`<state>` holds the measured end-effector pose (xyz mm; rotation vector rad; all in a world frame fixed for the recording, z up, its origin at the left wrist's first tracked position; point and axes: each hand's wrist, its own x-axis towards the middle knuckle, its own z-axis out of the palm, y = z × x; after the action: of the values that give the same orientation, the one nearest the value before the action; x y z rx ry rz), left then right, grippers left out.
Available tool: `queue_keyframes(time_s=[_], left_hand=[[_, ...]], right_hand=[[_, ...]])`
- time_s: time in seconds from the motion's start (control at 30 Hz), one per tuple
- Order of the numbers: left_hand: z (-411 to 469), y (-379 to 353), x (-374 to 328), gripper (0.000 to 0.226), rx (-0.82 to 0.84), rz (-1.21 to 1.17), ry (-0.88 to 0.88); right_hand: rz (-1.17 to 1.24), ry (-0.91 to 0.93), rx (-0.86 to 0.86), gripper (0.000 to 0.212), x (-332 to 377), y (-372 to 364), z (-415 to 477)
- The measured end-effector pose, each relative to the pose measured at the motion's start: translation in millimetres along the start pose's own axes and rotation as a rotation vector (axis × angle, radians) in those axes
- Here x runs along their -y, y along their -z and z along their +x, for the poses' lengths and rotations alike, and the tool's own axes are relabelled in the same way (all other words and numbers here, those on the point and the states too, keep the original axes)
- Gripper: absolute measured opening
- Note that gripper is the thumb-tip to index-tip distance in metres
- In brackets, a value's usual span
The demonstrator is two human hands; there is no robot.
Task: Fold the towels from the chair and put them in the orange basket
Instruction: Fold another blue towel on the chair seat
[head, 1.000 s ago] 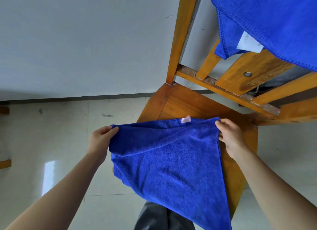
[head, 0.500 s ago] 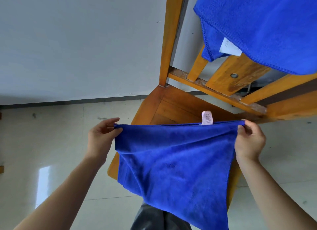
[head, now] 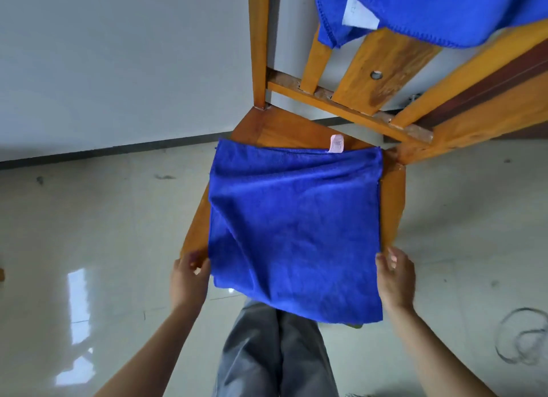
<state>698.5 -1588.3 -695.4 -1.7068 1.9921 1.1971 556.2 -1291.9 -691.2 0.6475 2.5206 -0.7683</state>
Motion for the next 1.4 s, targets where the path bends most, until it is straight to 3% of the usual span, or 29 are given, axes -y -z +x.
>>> queue_keyframes(time_s=[0.13,0.23,0.37,0.53,0.77,0.93,1.1,1.23,1.4], left_hand=[[-31,-4,41,0.030,0.097,-0.008,0.139],[-34,-7,43,0.032,0.204,-0.123,0.170],[-23,-6,39,0.038,0.201,-0.180,0.194],[-20,-10,36,0.007,0.322,-0.192,0.244],[-28,-15,56,0.011,0.351,-0.090,0.286],[-36,16,72,0.013,0.384,-0.413,0.426],[-61,41,71,0.023,0.361,-0.718,0.490],[-78,56,57,0.031,0.357,-0.906,0.420],[-96,78,43,0.023,0.274,-0.655,0.247]], right_hand=[[0.017,-0.163,0.179,0.044,-50,4,-33],[0.038,-0.232,0.245,0.033,-65,7,-42],[0.081,-0.290,0.254,0.023,-71,9,-45],[0.139,-0.316,0.262,0.003,-71,16,-48],[0.091,-0.316,0.376,0.019,-84,26,-48],[0.352,-0.455,0.277,0.016,-88,43,-44],[0.611,-0.562,0.352,0.015,-74,65,-59],[0.635,-0.496,0.421,0.018,-59,85,-69],[0.581,-0.420,0.425,0.015,-50,110,-79]])
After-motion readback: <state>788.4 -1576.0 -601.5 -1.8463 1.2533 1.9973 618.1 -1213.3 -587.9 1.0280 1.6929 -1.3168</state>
